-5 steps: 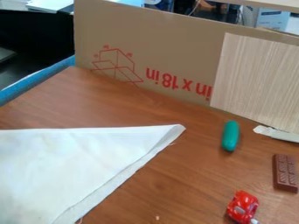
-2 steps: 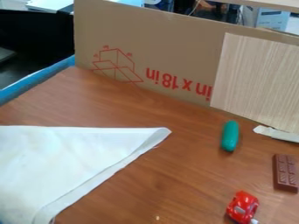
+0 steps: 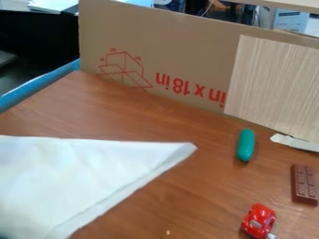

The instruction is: Fold the cloth from left to right

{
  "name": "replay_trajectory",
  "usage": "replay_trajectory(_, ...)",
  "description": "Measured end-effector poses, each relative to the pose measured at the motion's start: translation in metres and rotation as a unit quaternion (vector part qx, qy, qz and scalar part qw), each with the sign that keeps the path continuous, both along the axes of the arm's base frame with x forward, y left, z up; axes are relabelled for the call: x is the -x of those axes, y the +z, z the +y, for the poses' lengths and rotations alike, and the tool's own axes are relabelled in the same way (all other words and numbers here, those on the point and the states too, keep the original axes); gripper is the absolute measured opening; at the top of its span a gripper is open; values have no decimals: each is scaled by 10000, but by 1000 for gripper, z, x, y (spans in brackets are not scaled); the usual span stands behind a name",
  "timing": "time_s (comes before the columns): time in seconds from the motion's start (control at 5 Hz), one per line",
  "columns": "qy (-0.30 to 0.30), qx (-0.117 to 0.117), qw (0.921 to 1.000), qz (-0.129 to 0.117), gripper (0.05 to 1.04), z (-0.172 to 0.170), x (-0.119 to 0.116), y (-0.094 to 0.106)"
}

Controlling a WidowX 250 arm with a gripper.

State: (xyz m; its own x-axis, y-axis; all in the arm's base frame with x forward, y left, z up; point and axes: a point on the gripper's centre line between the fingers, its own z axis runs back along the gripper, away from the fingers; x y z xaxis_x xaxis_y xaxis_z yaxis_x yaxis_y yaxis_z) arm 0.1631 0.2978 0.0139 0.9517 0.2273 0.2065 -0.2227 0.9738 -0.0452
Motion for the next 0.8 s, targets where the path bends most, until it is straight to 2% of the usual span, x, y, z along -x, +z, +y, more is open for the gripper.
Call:
replay_trajectory(0.2,2,194,9997,-161,51,-15,-2,34)
replay_trajectory(0.4,38,385,9991,-157,51,-42,-12,54)
replay_trajectory(0.8,-59,480,9988,-118,51,-112,-45,84)
